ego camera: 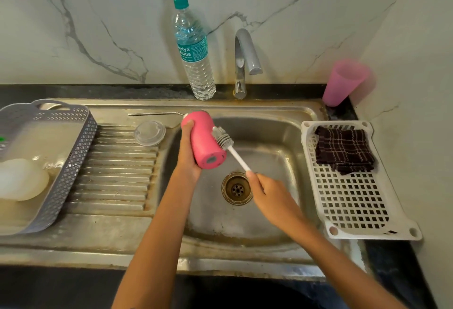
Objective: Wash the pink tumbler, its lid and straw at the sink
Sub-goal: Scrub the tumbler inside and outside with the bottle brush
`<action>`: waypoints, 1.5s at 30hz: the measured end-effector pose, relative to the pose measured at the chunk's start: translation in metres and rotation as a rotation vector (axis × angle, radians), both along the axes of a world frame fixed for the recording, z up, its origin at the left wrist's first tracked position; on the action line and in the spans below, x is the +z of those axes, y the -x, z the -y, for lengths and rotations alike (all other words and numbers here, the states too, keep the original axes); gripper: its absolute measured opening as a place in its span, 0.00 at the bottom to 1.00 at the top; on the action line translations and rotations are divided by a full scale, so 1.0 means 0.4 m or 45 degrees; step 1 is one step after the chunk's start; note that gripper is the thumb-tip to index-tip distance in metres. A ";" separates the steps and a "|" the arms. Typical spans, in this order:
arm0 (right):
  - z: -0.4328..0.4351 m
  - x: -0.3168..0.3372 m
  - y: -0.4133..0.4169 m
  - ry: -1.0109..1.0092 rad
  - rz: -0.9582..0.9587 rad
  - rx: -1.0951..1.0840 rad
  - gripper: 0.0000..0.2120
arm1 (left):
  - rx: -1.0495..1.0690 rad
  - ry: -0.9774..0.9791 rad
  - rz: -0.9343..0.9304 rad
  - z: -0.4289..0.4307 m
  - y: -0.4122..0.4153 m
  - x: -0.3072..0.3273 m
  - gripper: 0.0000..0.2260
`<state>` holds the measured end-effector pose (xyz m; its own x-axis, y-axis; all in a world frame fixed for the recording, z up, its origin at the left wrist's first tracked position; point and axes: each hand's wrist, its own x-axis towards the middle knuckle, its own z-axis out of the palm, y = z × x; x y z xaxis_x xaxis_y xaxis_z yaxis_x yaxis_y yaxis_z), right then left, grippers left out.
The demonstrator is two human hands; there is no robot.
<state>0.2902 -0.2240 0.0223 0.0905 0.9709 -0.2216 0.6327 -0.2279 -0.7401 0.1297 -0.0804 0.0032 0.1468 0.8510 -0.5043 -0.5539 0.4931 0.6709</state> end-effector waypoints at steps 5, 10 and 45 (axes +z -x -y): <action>-0.120 0.039 -0.015 -0.015 -0.040 -0.156 0.23 | -0.198 0.015 0.049 0.054 -0.039 -0.017 0.28; -0.028 0.013 -0.001 0.045 -0.036 -0.038 0.23 | 0.072 -0.004 0.066 0.012 -0.028 0.000 0.24; -0.055 0.003 0.031 0.249 -0.242 -0.151 0.22 | 0.560 0.091 0.314 0.051 -0.064 -0.042 0.34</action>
